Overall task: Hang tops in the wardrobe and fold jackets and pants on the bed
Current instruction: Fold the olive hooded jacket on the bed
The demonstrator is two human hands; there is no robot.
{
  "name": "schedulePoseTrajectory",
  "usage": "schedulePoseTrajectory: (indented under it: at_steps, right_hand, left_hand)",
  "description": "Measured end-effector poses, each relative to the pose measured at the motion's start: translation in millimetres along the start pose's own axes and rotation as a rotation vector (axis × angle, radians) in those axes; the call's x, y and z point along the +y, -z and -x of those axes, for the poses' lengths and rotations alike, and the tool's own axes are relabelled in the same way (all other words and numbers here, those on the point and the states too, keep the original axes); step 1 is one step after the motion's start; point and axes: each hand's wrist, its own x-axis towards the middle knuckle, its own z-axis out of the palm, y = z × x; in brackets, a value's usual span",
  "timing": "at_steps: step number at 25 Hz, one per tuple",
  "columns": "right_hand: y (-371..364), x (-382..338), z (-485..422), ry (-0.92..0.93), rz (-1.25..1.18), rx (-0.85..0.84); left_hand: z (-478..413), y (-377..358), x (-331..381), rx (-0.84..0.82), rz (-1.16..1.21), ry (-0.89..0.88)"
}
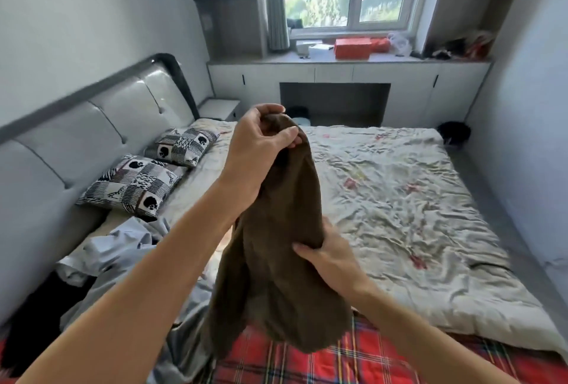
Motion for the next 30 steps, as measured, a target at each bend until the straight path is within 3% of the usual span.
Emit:
schedulePoseTrajectory:
  at_steps: [3,5,8,12,14,18,19,22,24,27,30]
  right_hand:
    - [82.8,-24.6,2.0,-0.007,0.092,0.233]
    - [129.3,-48.9,2.3,-0.004,0.005,0.367]
    - [174.4,-94.7,2.5,0.083,-0.204,0.486]
    - [201.6,-140.5,8.8,0.269,-0.107,0.642]
    - [211.9,-160.2,16.2,0.348,-0.034,0.658]
    - [231.3,-191.4,34.7,0.537,0.209,0.622]
    - [235.4,-195.3,37.2,0.584,0.272,0.608]
    - [250.6,-204.5,42.7,0.723,0.345,0.512]
    - [264.9,-206.7,43.1,0.791,0.395,0.403]
    - [303.4,-192.5,40.7,0.746,0.435,0.343]
    - [355.0,-144.6,46.6,0.418,0.318,0.146]
  left_hand:
    - [13.5,-38.4,56.3,0.008,-0.039,-0.092]
    - [16.6,-51.0,76.3,-0.021,-0.002,-0.099]
    - [16.1,-56.5,79.3,-0.068,0.019,-0.075]
    - [14.1,-53.1,65.7,-0.184,-0.008,-0.064]
    - [11.7,-47.9,64.8,-0.242,-0.278,-0.098]
    - [35.6,-65.6,78.4,-0.314,-1.348,-0.315]
    - [43.0,-77.4,80.3,-0.288,-1.365,-0.411]
    - [56.9,-122.1,82.7,-0.401,-0.602,-0.362]
    - [55.1,-156.7,74.2,-0.430,-0.323,-0.255]
    - [46.0,-199.9,73.3,-0.276,-0.291,-0.214]
    - [32.8,-225.1,83.6,-0.110,-0.257,-0.172]
